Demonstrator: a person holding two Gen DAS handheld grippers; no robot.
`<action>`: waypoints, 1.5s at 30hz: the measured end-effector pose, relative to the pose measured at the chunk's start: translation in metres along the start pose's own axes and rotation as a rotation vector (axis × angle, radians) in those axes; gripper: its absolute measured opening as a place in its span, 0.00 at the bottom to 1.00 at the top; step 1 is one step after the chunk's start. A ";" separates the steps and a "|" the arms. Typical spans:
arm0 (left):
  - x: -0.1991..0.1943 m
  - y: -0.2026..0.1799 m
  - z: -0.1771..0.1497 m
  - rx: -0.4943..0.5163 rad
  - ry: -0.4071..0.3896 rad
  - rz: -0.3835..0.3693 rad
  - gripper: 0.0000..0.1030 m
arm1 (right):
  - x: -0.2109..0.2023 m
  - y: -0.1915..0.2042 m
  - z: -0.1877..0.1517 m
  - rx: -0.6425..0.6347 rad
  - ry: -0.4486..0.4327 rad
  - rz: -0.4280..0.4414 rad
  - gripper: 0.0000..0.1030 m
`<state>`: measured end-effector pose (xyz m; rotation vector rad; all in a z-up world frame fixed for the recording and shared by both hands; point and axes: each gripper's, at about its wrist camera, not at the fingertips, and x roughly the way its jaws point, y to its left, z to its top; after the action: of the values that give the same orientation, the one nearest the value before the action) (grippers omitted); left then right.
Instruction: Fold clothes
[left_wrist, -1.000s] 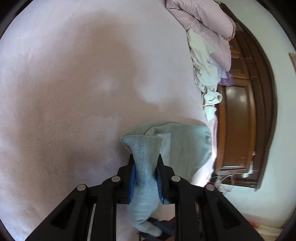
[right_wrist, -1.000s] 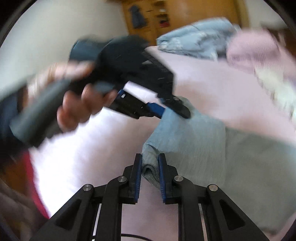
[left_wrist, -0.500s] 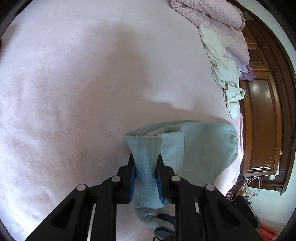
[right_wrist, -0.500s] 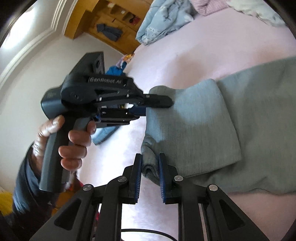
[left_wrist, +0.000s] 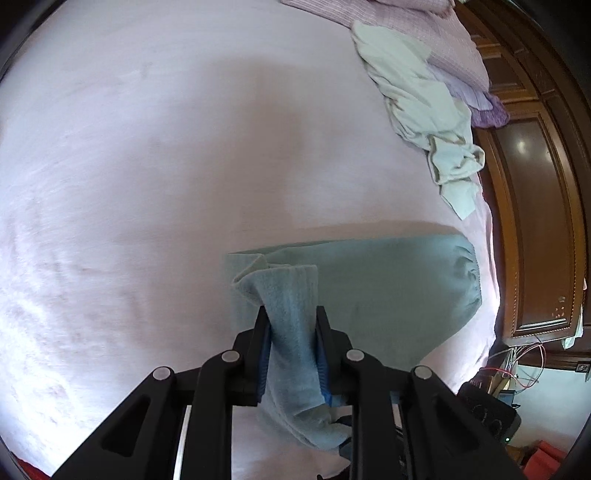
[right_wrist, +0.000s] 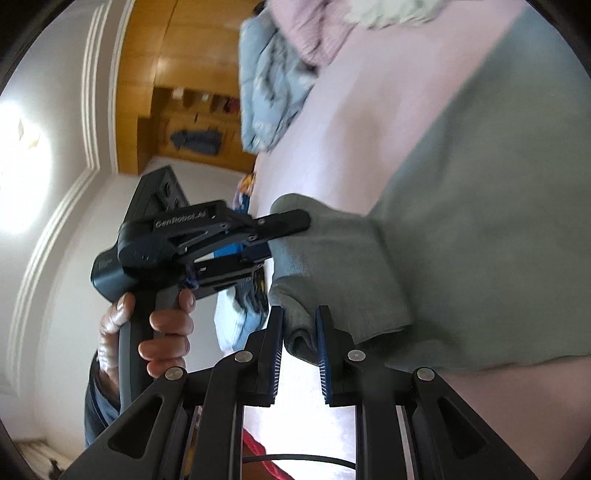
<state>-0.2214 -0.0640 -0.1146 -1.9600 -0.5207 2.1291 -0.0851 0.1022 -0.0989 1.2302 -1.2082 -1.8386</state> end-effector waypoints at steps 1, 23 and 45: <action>0.005 -0.010 0.001 0.011 0.005 0.005 0.20 | -0.003 -0.007 0.005 0.020 -0.011 -0.001 0.18; -0.011 -0.053 -0.044 0.225 -0.176 -0.051 0.38 | -0.059 -0.051 0.032 -0.027 -0.117 -0.315 0.20; 0.035 -0.011 -0.130 0.219 -0.122 -0.163 0.38 | -0.008 -0.042 0.086 -0.159 0.080 -0.266 0.17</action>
<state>-0.0974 -0.0248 -0.1504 -1.6238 -0.4305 2.1129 -0.1615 0.1560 -0.1211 1.4128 -0.8699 -2.0100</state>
